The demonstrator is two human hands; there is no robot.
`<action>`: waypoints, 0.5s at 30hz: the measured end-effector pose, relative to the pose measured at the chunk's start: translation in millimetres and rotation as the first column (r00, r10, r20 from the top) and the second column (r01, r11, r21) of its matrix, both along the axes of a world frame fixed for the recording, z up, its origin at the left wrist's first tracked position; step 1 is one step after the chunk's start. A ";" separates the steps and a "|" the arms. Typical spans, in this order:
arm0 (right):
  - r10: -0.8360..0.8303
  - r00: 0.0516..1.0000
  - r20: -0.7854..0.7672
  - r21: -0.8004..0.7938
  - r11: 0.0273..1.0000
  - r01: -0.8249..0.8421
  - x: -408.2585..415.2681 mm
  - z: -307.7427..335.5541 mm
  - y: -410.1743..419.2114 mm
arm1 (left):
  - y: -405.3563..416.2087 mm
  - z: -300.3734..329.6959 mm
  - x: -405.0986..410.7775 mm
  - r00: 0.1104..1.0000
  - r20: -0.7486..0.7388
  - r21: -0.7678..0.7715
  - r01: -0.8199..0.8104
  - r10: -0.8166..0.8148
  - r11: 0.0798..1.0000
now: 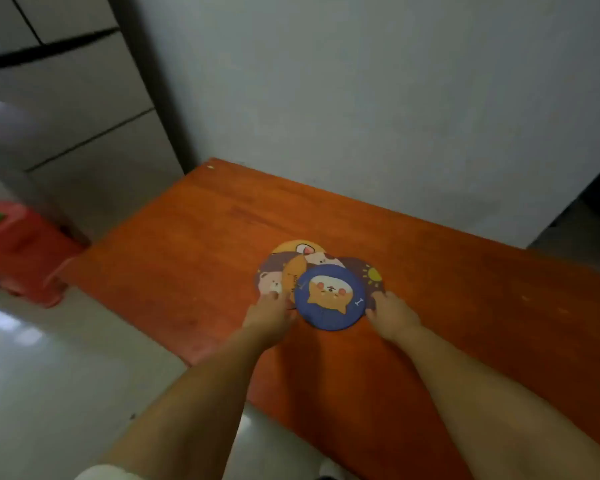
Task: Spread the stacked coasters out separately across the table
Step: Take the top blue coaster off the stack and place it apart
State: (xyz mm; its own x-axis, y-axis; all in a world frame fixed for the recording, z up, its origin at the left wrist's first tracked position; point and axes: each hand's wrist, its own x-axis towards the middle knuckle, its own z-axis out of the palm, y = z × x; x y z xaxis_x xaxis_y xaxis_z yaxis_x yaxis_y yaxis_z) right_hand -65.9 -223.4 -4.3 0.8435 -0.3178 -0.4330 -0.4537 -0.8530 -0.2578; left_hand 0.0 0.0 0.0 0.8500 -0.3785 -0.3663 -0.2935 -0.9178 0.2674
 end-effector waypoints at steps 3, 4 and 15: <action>0.009 1.000 -0.003 0.068 0.998 -0.008 25.8 -12.3 -9.4 | -18.5 -19.2 17.1 0.995 -0.081 -0.024 0.052 -0.053 0.998; 0.003 1.000 -0.005 0.087 0.996 -0.002 33.4 -12.8 -9.8 | -23.8 -23.3 24.0 0.993 -0.112 -0.028 0.047 -0.050 0.999; -0.367 0.930 0.019 0.175 0.917 0.358 89.5 -63.2 -8.4 | -67.8 -51.7 70.9 0.932 -0.165 -0.036 -0.334 0.324 0.942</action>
State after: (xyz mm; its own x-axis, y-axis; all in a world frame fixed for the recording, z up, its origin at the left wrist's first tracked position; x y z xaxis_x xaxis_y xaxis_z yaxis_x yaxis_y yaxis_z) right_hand 23.7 -231.9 -67.5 0.7063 -0.5332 -0.4657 -0.7062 -0.5758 -0.4119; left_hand 70.9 -67.8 -51.7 0.8658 -0.1134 -0.4874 0.0717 -0.9358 0.3451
